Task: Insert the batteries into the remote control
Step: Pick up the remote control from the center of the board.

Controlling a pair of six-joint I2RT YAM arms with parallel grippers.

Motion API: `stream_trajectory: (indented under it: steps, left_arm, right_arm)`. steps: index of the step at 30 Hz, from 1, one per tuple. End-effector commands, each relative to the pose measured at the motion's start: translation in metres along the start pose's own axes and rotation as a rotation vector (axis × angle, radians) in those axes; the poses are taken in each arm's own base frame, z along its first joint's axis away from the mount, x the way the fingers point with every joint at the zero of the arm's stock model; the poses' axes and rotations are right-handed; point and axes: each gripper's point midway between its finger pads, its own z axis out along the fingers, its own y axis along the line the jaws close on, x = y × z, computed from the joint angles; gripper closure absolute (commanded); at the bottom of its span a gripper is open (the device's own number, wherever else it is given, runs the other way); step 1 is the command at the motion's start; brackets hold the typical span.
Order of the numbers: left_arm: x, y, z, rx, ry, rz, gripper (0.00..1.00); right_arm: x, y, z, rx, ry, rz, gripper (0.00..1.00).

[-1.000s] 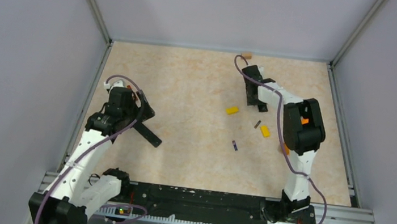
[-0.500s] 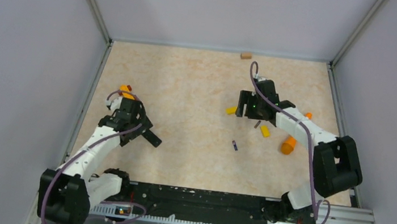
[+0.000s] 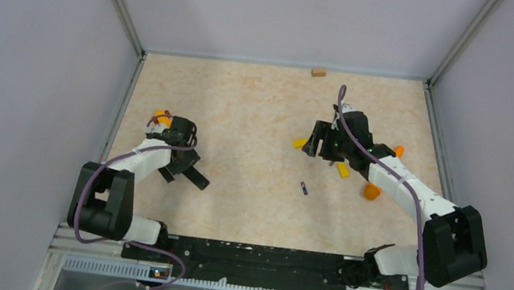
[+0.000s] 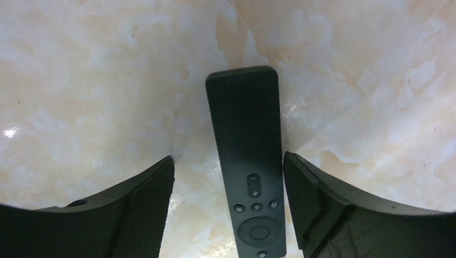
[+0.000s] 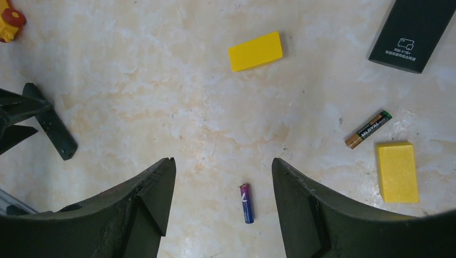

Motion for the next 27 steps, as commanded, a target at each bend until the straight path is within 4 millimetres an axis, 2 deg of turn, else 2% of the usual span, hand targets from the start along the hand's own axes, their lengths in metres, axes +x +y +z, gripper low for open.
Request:
stream_trajectory:
  steps: [1, 5, 9, 12, 14, 16, 19, 22, 25, 27]
  left_arm:
    - [-0.008, -0.003, 0.006, -0.024, -0.033, -0.042, 0.24]
    - [0.004, 0.001, 0.015, -0.033, 0.007, -0.030, 0.29]
    - [0.011, -0.002, 0.021, -0.020, 0.041, -0.018, 0.41]
    - [0.013, -0.008, 0.021, 0.010, 0.048, -0.001, 0.53]
    - [0.017, -0.017, 0.018, 0.071, 0.062, 0.022, 0.60]
    - [0.027, -0.040, 0.010, 0.215, 0.109, 0.064, 0.64]
    - [0.046, -0.077, -0.015, 0.437, 0.190, 0.172, 0.65]
    - [0.066, -0.111, -0.052, 0.665, 0.264, 0.279, 0.65]
    - [0.081, -0.137, -0.095, 0.891, 0.313, 0.357, 0.65]
    - [0.084, -0.149, -0.124, 1.024, 0.327, 0.394, 0.64]
  right_arm:
    - [-0.005, 0.012, -0.005, -0.054, -0.031, 0.010, 0.33]
    - [-0.002, 0.012, 0.001, -0.059, -0.012, 0.004, 0.33]
    - [-0.001, 0.012, 0.005, -0.060, 0.006, -0.002, 0.34]
    - [-0.001, 0.016, 0.003, -0.078, 0.001, 0.003, 0.35]
    - [-0.001, 0.021, 0.000, -0.108, -0.003, 0.012, 0.35]
    - [0.000, 0.034, -0.004, -0.181, -0.006, 0.029, 0.35]
    - [0.005, 0.056, -0.009, -0.315, 0.000, 0.068, 0.35]
    - [0.011, 0.081, -0.014, -0.435, 0.006, 0.099, 0.34]
    - [0.012, 0.107, -0.024, -0.548, -0.011, 0.163, 0.31]
    - [0.009, 0.124, -0.034, -0.634, -0.031, 0.205, 0.25]
